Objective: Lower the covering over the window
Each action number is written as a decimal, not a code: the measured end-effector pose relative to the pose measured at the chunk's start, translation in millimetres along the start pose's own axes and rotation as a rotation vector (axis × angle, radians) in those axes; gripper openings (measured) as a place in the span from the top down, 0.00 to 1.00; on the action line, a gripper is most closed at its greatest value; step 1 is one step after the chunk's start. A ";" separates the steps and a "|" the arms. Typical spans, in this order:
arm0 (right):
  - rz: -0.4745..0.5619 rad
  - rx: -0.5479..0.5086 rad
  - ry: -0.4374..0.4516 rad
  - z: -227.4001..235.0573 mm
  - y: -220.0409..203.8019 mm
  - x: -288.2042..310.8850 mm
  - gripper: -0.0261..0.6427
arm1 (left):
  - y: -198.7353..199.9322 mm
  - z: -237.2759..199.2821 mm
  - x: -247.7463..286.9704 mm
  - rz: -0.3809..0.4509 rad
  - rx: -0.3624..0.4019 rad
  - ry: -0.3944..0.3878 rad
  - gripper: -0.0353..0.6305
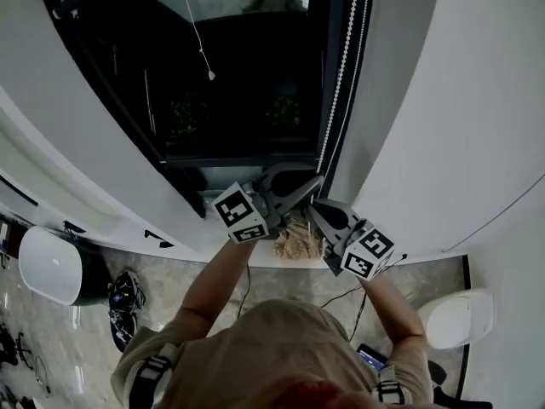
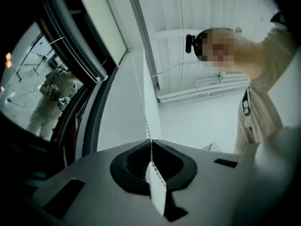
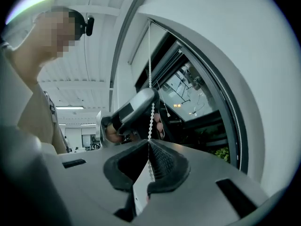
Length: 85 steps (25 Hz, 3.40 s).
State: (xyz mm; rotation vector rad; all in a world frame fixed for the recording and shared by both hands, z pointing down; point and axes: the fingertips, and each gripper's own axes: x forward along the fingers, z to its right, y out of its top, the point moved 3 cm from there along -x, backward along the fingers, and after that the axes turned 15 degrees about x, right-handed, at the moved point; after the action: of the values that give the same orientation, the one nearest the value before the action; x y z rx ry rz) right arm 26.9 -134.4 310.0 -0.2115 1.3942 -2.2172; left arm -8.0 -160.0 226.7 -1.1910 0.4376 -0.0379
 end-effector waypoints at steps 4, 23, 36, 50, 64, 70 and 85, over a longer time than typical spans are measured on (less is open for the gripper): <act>0.114 0.028 0.039 -9.3 29.8 -16.7 0.66 | -16.4 -7.1 -33.9 -0.027 -0.026 0.109 0.91; -0.072 -0.120 -0.094 26.0 10.0 24.4 0.95 | 38.3 -38.3 -22.2 0.063 0.099 0.161 0.65; -0.101 -0.239 -0.200 42.7 -8.9 17.2 0.95 | 10.5 -19.6 52.9 -0.093 0.048 -0.032 0.91; 0.270 -0.217 -0.010 -13.7 110.7 -18.9 0.70 | 8.5 -16.3 4.9 -0.027 -0.021 0.063 0.92; -0.029 -0.218 -0.065 1.8 66.2 20.0 0.94 | 25.1 -18.4 -14.2 0.059 -0.060 0.095 0.67; -0.015 -0.187 -0.047 -1.6 38.1 12.7 0.94 | 32.1 -19.8 19.6 -0.105 0.030 0.090 0.91; 0.168 -0.394 -0.203 -8.2 114.2 4.1 0.95 | -90.6 -17.7 -44.5 -0.164 -0.176 0.208 0.93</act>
State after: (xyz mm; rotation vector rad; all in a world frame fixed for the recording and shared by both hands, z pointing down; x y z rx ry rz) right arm 58.5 -169.2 205.5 -0.4262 1.6544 -1.7194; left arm -36.9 -198.8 317.1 -1.4007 0.5324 -0.2717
